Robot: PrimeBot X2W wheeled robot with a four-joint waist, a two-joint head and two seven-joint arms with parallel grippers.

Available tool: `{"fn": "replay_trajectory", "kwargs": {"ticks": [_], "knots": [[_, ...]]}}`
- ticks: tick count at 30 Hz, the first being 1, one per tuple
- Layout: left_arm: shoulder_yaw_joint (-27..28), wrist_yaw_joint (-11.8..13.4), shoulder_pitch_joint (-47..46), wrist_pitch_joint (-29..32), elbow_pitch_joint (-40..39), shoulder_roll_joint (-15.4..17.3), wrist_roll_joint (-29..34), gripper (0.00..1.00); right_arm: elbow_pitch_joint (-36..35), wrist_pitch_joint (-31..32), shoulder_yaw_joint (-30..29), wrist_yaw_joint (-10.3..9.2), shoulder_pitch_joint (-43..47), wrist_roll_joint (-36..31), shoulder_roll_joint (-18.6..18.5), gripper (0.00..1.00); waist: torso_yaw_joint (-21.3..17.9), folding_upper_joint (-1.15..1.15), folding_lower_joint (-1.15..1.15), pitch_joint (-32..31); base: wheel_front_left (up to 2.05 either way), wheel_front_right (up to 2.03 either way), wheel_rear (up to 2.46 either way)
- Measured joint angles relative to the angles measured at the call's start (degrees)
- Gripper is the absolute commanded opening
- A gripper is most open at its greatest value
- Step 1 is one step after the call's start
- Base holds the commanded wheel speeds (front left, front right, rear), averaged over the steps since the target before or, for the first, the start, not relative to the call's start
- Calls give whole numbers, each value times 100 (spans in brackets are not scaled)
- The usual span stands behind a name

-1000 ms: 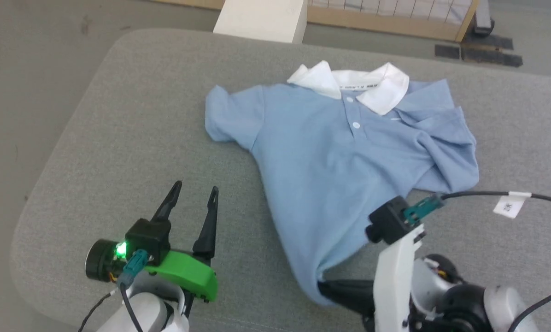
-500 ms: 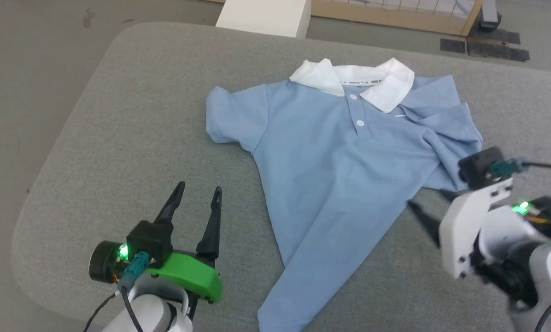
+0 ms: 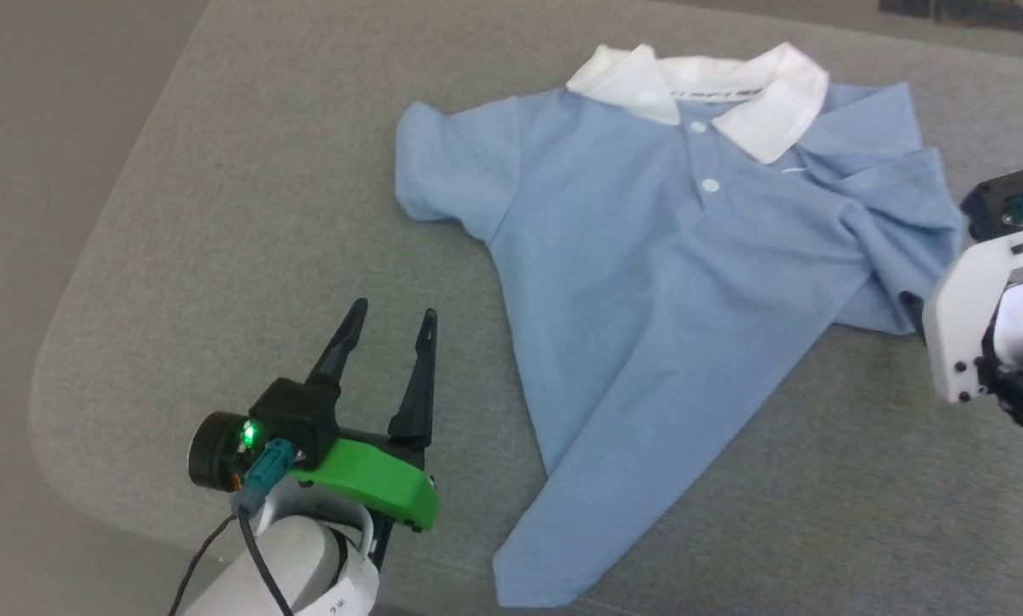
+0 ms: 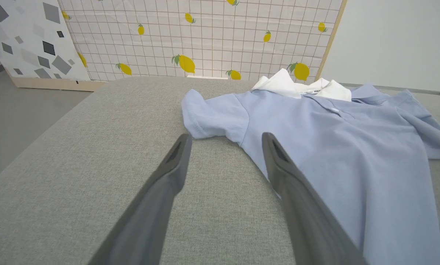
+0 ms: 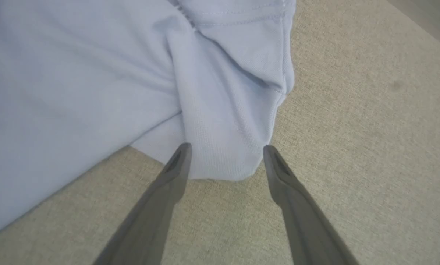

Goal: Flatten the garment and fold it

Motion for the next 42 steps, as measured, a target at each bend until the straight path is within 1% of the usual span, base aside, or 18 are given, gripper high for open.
{"fn": "replay_trajectory", "kwargs": {"ticks": [5,8,9,10,14,17,20,22,23,25,27,29,32,33,34,38,42], "knots": [[54,-52,-4,-8,27,-64,47,100,476,-45,134,0,-119,-58,-59,100,146,0,0,221,0,0,0],[92,-60,-4,-8,35,-75,60,100,592,-130,218,0,-214,-32,-88,100,190,0,0,307,0,0,0],[108,-78,-4,-8,46,-77,68,100,631,-172,236,0,-246,-8,-98,37,194,0,0,325,0,0,0],[116,-86,-4,-8,58,-79,79,100,658,-207,259,0,-262,15,-103,0,190,0,0,329,0,0,0],[145,-120,-3,-9,110,-85,103,100,703,-486,469,3,-256,67,-191,0,135,0,0,273,0,0,0],[170,-145,7,-24,160,-83,109,100,614,-650,644,3,-121,156,-502,0,63,0,0,154,0,0,0],[182,-154,25,-24,192,-79,116,100,376,-772,857,3,106,258,-1131,0,-42,0,0,-2,0,0,0],[170,-160,37,-24,203,-82,118,100,270,-825,905,3,196,323,-1524,0,-96,0,0,-91,0,0,0],[163,-160,37,-24,211,-87,118,100,214,-860,918,3,244,381,-1820,0,-133,0,0,-161,0,0,0],[152,-160,37,-24,215,-99,118,100,156,-964,959,3,281,414,-2254,0,-182,0,0,-255,0,0,0],[140,-160,35,-24,215,-119,118,100,144,-1111,987,2,276,455,-2618,0,-230,0,0,-334,0,0,0],[129,-160,33,-25,213,-137,119,100,200,-1326,1021,2,211,454,-2796,0,-264,0,0,-371,0,0,0],[101,-179,31,-25,210,-170,119,100,404,-1579,1113,2,-69,404,-2748,0,-270,0,0,-356,0,0,0],[89,-187,29,-24,211,-180,120,100,516,-1637,1162,2,-169,399,-2671,5,-263,0,0,-339,0,0,0],[82,-188,27,-24,211,-187,120,100,604,-1704,1199,2,-235,401,-2588,100,-255,0,0,-325,0,0,0],[85,-202,-4,-24,226,-197,119,100,900,-2057,1317,2,-422,441,-2172,100,-227,0,0,-289,0,0,0],[159,-200,-30,-24,252,-185,105,100,1031,-2398,1165,2,-492,594,-1808,100,-281,0,0,-342,0,0,0]]}}
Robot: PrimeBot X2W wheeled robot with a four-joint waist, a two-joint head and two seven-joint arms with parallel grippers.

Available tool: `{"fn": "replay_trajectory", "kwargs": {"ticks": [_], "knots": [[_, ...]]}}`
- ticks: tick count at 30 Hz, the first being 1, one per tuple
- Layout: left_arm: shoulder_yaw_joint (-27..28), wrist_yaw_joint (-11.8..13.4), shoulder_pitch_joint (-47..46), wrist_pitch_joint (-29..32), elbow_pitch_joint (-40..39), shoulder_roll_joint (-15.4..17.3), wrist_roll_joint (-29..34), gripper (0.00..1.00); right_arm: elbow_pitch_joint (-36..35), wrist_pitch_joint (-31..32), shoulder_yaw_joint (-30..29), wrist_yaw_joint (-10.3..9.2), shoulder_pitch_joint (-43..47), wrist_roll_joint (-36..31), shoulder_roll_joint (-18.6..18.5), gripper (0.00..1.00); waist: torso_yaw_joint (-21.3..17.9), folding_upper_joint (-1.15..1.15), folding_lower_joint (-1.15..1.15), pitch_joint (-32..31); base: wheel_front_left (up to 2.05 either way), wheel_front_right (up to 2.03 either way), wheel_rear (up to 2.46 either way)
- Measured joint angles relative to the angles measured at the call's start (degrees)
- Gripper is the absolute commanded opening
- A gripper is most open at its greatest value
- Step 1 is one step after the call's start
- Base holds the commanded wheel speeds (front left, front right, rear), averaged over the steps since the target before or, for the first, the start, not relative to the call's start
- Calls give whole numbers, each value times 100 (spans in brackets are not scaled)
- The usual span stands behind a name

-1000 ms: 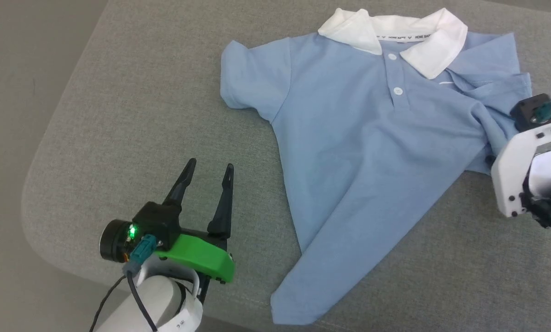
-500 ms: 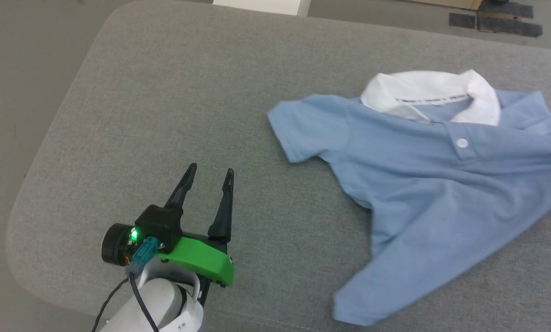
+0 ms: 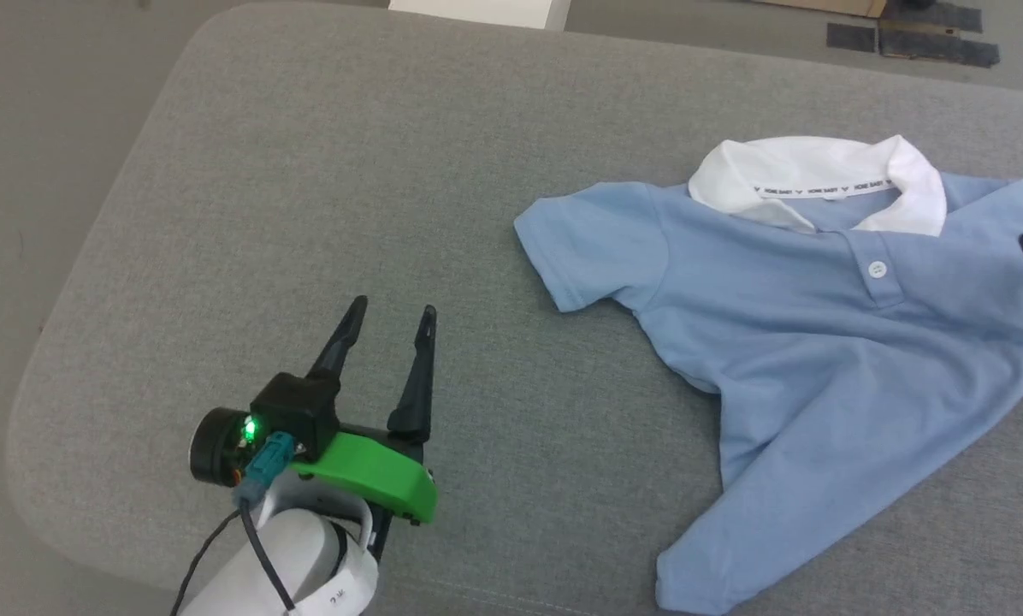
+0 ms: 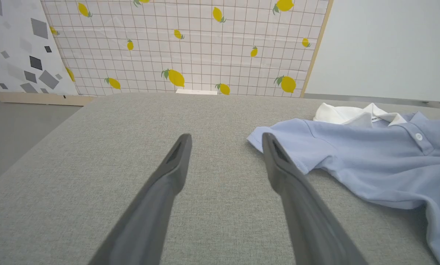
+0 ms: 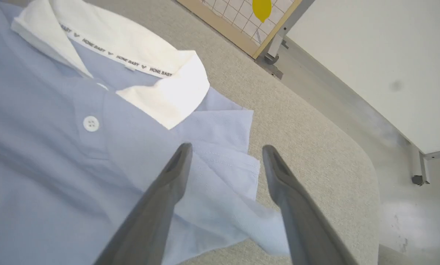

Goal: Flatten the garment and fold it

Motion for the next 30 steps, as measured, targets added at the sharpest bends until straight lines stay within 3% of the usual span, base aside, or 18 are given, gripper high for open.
{"fn": "replay_trajectory", "kwargs": {"ticks": [7,16,25,30], "knots": [[104,54,5,37,-20,98,-68,100,-353,-689,-538,0,170,377,613,100,-209,0,0,-230,0,0,0],[97,62,79,376,-129,198,-302,100,-1359,-1484,-1495,-1,1585,447,1815,100,-568,0,0,-455,0,0,0],[-130,-4,98,1407,-216,424,-464,100,-2448,-1572,-2234,-2,2813,-168,3122,100,-868,0,0,-371,0,0,0],[-209,-10,-378,2195,-157,603,-468,100,-2820,-1446,-2466,-2,3009,-375,3476,100,-982,0,0,-163,0,0,0]]}}
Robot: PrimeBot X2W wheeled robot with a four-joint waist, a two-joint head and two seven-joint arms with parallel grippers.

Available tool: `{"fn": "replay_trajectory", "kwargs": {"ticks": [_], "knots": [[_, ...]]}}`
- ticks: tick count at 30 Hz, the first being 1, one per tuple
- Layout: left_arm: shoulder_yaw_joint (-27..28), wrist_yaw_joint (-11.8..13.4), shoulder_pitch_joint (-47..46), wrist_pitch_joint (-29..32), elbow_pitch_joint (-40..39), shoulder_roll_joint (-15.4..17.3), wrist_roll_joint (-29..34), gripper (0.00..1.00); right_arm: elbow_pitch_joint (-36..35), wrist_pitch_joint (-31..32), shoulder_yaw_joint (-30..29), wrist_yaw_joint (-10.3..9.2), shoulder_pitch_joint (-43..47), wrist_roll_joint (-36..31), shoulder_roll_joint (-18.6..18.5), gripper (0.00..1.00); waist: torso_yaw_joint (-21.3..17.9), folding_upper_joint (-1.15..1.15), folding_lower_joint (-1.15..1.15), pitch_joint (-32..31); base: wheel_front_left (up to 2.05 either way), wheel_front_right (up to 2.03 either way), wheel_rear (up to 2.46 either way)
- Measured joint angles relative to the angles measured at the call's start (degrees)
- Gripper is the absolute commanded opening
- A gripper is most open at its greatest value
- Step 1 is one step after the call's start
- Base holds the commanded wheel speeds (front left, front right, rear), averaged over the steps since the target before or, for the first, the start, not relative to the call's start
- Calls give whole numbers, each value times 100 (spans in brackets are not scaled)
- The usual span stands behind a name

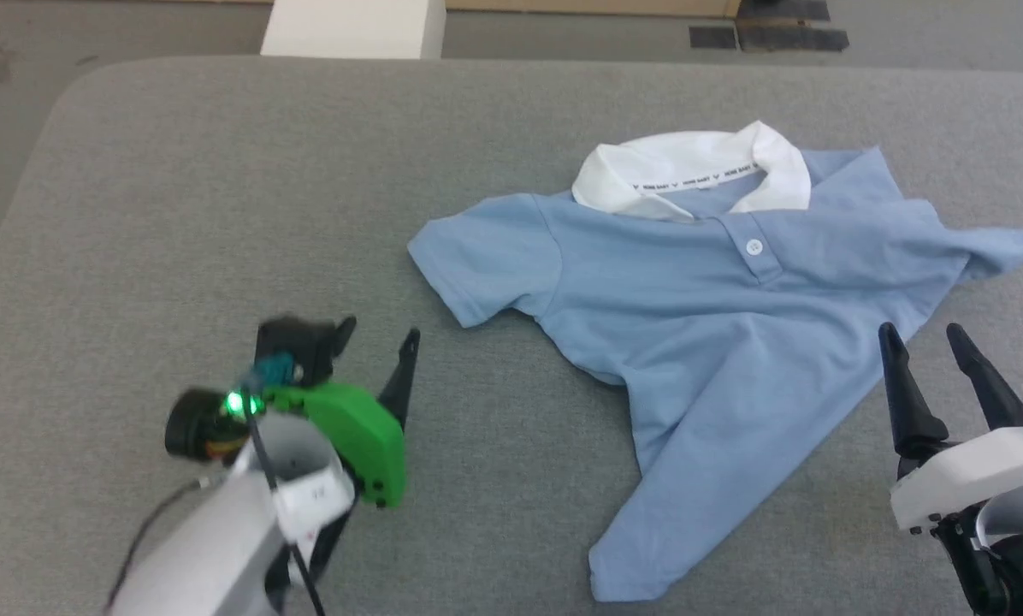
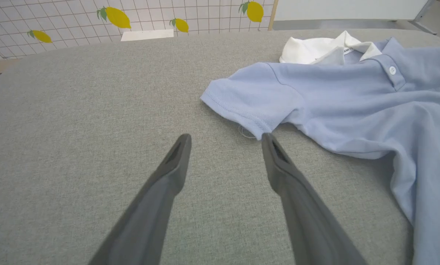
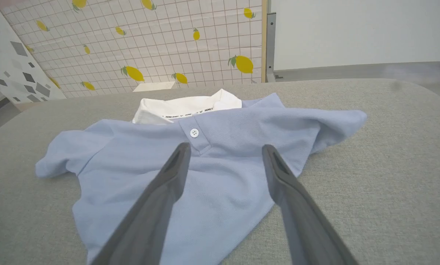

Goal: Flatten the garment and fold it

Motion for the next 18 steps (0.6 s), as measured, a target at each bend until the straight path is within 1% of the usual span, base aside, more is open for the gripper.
{"fn": "replay_trajectory", "kwargs": {"ticks": [3,6,9,13,15,18], "knots": [[49,64,-485,548,88,25,-29,100,-132,33,-35,0,19,-76,58,100,-88,0,0,155,0,0,0],[19,51,-1051,1228,250,42,-127,100,-238,45,-47,0,21,-102,108,100,-199,0,0,330,0,0,0],[-37,-73,-1595,1772,564,64,-182,100,-320,35,-5,0,21,-110,137,100,-317,0,0,496,0,0,0],[-64,-255,-2195,2321,1134,89,-247,100,-412,5,60,0,16,-116,189,100,-502,0,0,708,0,0,0],[-86,-305,-2428,2495,1407,118,-243,100,-446,-29,85,0,12,-118,212,100,-599,0,0,801,0,0,0],[-85,-311,-2738,2631,1773,157,-191,100,-486,-37,114,0,9,-121,237,100,-740,0,0,941,0,0,0]]}}
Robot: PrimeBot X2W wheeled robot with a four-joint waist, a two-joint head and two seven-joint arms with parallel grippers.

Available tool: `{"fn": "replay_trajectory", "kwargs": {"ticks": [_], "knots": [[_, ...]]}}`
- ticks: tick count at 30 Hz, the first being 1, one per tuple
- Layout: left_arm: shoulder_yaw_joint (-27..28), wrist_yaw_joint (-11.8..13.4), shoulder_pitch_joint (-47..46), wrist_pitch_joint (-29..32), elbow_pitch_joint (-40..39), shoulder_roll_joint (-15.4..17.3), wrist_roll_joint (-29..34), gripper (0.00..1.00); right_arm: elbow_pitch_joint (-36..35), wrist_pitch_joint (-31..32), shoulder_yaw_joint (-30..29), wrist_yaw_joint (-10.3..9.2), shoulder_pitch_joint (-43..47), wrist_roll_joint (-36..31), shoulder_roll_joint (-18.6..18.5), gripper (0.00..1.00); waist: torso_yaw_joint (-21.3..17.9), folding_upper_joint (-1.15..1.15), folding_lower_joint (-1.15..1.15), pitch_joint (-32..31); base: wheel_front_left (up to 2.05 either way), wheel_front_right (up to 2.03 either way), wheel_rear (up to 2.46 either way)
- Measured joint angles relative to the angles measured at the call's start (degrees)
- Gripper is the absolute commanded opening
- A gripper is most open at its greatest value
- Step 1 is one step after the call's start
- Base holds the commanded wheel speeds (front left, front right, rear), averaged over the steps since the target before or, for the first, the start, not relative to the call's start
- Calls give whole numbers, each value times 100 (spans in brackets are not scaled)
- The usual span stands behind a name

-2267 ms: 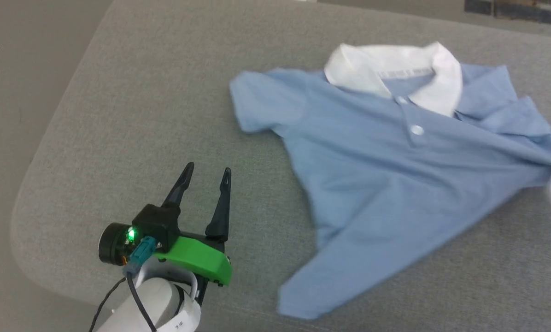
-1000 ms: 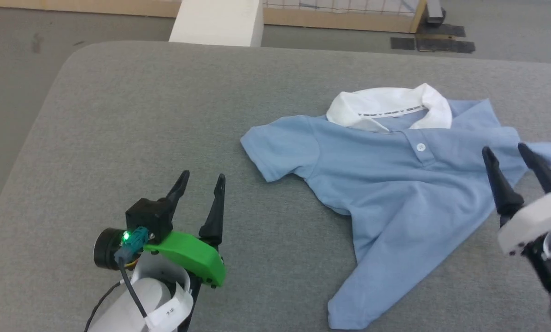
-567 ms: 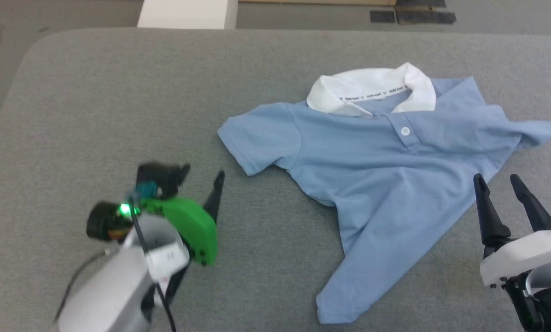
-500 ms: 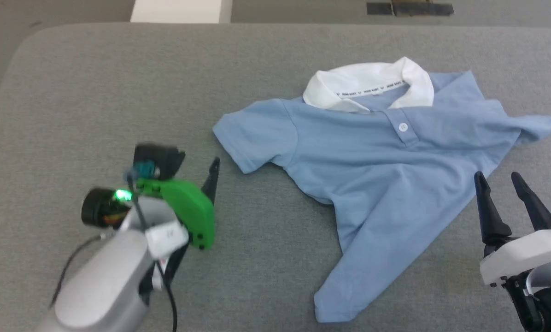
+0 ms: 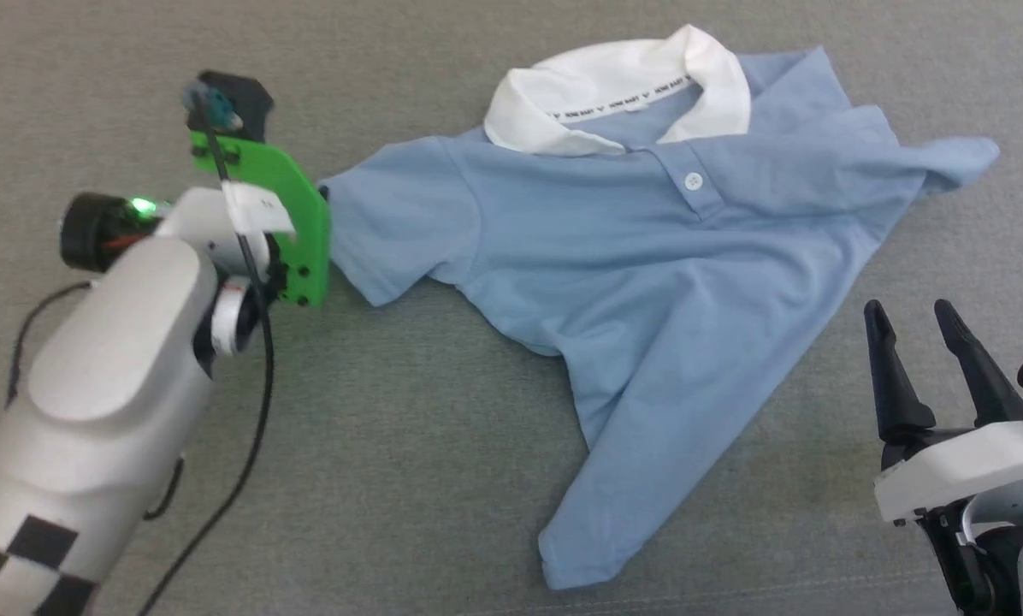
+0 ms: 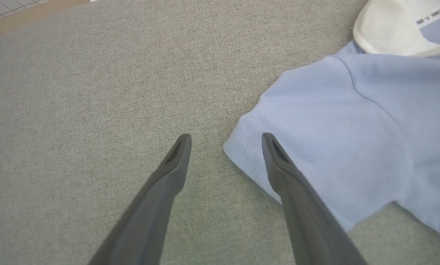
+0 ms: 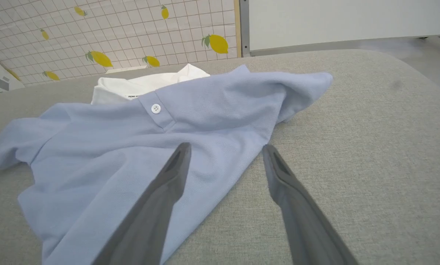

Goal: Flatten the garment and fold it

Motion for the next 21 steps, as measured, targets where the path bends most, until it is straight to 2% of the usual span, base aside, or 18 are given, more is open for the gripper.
{"fn": "replay_trajectory", "kwargs": {"ticks": [5,9,17,18,19,21], "knots": [[-23,-47,-331,222,476,12,22,100,-25,-67,49,0,-1,-14,42,100,-196,0,0,224,0,0,0],[-107,-289,-370,532,719,16,-101,100,-19,-129,65,0,0,-47,82,100,-357,0,0,368,0,0,0],[-154,-336,-354,776,617,2,-316,100,36,-162,71,0,0,-81,130,100,-329,0,0,363,0,0,0],[-157,-338,-330,780,587,-1,-355,40,44,-162,70,0,0,-91,133,100,-317,0,0,354,0,0,0],[-154,-337,-291,767,543,-11,-365,0,51,-160,70,0,0,-97,134,100,-301,0,0,343,0,0,0],[-134,-324,-217,649,490,-44,-365,0,64,-159,68,0,0,-99,138,100,-271,0,0,323,0,0,0]]}}
